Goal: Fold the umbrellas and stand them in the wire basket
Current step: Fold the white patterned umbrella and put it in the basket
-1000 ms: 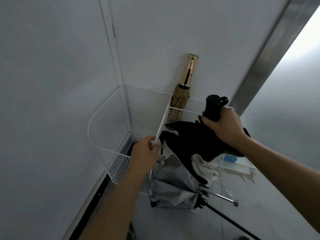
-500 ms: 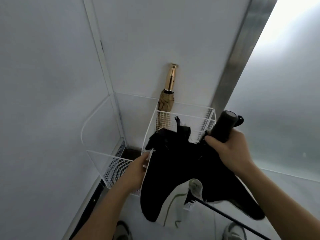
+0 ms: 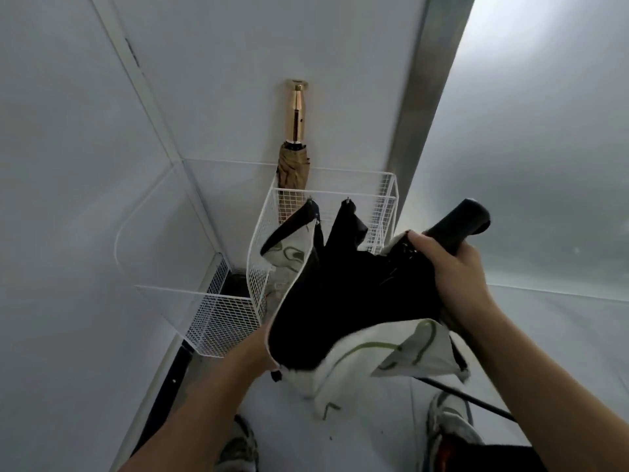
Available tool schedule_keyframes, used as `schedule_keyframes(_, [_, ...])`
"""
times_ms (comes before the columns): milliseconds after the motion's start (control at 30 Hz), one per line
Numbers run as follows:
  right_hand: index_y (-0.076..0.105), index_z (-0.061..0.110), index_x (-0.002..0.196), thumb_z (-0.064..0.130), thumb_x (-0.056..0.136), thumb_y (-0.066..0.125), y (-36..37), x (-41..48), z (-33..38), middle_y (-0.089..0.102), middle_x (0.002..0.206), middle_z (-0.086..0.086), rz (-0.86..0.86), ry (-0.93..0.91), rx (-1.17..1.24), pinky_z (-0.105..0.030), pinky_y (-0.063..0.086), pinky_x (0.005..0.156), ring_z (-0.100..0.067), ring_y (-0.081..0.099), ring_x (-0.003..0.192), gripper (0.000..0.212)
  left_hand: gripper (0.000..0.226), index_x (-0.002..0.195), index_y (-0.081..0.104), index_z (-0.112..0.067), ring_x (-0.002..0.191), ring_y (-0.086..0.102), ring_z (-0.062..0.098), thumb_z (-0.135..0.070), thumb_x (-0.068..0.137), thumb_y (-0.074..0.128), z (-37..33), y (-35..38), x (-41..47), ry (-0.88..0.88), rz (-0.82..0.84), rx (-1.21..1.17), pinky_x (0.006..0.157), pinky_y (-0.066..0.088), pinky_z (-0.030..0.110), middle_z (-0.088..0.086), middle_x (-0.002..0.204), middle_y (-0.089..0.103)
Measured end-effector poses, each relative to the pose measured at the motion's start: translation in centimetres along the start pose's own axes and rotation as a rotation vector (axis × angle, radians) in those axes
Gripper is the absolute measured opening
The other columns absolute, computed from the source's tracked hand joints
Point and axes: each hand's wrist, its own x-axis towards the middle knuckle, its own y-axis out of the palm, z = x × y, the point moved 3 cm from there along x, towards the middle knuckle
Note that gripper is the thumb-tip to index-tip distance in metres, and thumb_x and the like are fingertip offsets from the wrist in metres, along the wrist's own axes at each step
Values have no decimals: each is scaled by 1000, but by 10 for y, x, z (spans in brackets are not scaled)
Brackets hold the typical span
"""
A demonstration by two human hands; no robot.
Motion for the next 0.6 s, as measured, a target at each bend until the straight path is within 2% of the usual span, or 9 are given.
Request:
schedule_keyframes(33, [61, 7, 89, 20, 88, 71, 3, -2, -2, 68, 74, -5, 27, 25, 15, -29, 56, 64, -17, 69, 68, 17, 23, 74, 72, -9, 45, 58, 0, -14, 90, 57, 15, 5, 12, 27, -6, 110, 48, 42, 7, -3, 41, 54])
schedule_keyframes(67, [63, 8, 89, 20, 87, 71, 6, -3, -3, 70, 74, -4, 66, 54, 10, -28, 55, 64, -15, 70, 68, 15, 17, 75, 68, -2, 58, 64, 7, -11, 89, 63, 14, 6, 15, 3, -8, 99, 55, 45, 7, 8, 55, 61])
schedule_keyframes(100, [65, 10, 89, 21, 86, 72, 9, -5, -3, 71, 75, -3, 124, 89, 4, -27, 55, 64, -15, 71, 69, 13, 12, 96, 65, 5, 72, 67, 15, -3, 87, 69, 28, 8, 22, -29, -12, -88, 64, 52, 12, 19, 74, 67])
schedule_keyframes(200, [67, 14, 94, 35, 81, 73, 10, -8, -2, 74, 84, -6, 272, 181, 17, -33, 58, 69, -20, 73, 77, 25, 51, 124, 58, -11, 97, 70, 17, -7, 78, 78, 52, 6, 28, -76, -64, -171, 81, 59, 32, 3, 103, 74])
schedule_keyframes(300, [68, 13, 96, 52, 85, 65, 2, -2, 4, 74, 86, -5, 170, 78, -122, -34, 57, 71, -18, 73, 76, 41, 57, 122, 54, 3, 103, 62, 13, -15, 75, 81, 63, 0, 32, -66, -237, -193, 74, 53, 14, 27, 102, 61])
schedule_keyframes(400, [68, 16, 80, 54, 81, 70, -5, 1, 9, 72, 76, 0, 6, -132, -297, -39, 56, 71, -17, 71, 71, 37, 76, 128, 53, -17, 111, 64, 9, -38, 64, 88, 66, -4, 35, -38, -312, -165, 89, 52, 22, 6, 116, 67])
schedule_keyframes(467, [68, 11, 78, 43, 81, 75, -4, -1, 11, 72, 73, -5, 3, -145, -239, -47, 59, 73, -21, 71, 69, 32, 61, 125, 50, -25, 113, 61, 14, -21, 74, 83, 68, -9, 38, -22, -301, -18, 94, 50, 27, 0, 121, 64])
schedule_keyframes(533, [69, 12, 78, 40, 79, 78, -4, -2, 11, 73, 74, -7, 15, -174, -265, -52, 59, 77, -26, 72, 72, 29, 40, 111, 58, -14, 103, 65, 27, -4, 77, 78, 66, -26, 37, -63, -299, 168, 88, 52, 33, 10, 105, 68])
schedule_keyframes(600, [70, 17, 82, 46, 74, 79, -7, 1, 10, 74, 77, -4, 22, -212, -359, -53, 58, 78, -25, 73, 75, 32, 27, 92, 62, -14, 91, 67, 25, 1, 74, 76, 56, -51, 27, -121, -435, 217, 80, 53, 34, 3, 89, 69])
